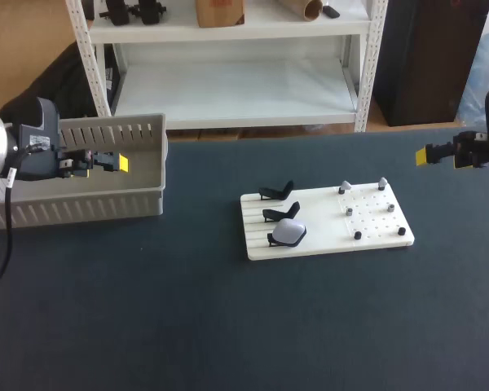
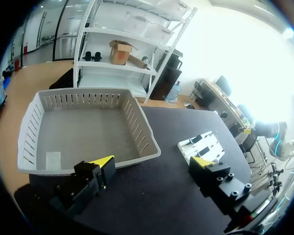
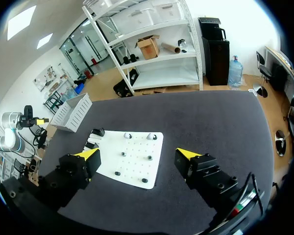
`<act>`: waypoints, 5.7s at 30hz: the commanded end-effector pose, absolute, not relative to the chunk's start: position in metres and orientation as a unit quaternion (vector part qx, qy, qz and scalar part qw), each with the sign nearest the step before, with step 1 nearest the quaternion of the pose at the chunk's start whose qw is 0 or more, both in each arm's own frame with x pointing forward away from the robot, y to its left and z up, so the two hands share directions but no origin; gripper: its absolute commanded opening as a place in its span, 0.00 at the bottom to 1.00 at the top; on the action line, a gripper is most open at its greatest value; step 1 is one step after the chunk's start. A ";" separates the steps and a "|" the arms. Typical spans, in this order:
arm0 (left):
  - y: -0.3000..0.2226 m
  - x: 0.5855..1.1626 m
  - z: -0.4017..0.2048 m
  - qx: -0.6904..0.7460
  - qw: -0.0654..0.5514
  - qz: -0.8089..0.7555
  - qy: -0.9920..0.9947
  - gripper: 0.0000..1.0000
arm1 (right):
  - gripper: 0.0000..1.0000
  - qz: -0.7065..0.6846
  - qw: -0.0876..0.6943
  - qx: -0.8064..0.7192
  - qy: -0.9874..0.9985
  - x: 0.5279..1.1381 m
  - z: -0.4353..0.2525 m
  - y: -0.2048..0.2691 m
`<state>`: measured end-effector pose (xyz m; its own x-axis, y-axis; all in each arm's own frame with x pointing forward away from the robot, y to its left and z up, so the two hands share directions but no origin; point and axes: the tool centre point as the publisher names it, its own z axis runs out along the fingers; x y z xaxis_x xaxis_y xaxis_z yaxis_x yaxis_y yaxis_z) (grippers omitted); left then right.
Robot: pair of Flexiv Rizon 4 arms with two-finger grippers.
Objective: Pick up each earbud case from the left stands, insert the matching earbuds, close the lid, and place the case in the box.
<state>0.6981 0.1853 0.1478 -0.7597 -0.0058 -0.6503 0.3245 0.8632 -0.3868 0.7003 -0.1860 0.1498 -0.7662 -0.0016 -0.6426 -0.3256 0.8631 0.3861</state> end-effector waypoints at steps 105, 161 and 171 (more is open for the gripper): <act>-0.078 0.644 0.044 0.539 0.410 -0.297 0.673 1.00 | 1.00 0.246 0.330 -0.090 0.907 0.700 0.150 -0.186; -0.106 0.664 0.014 0.553 0.369 -0.343 0.663 0.48 | 1.00 0.246 0.330 -0.090 0.907 0.700 0.150 -0.186; -0.108 0.665 0.011 0.551 0.369 -0.348 0.663 0.43 | 1.00 0.246 0.330 -0.090 0.907 0.700 0.150 -0.186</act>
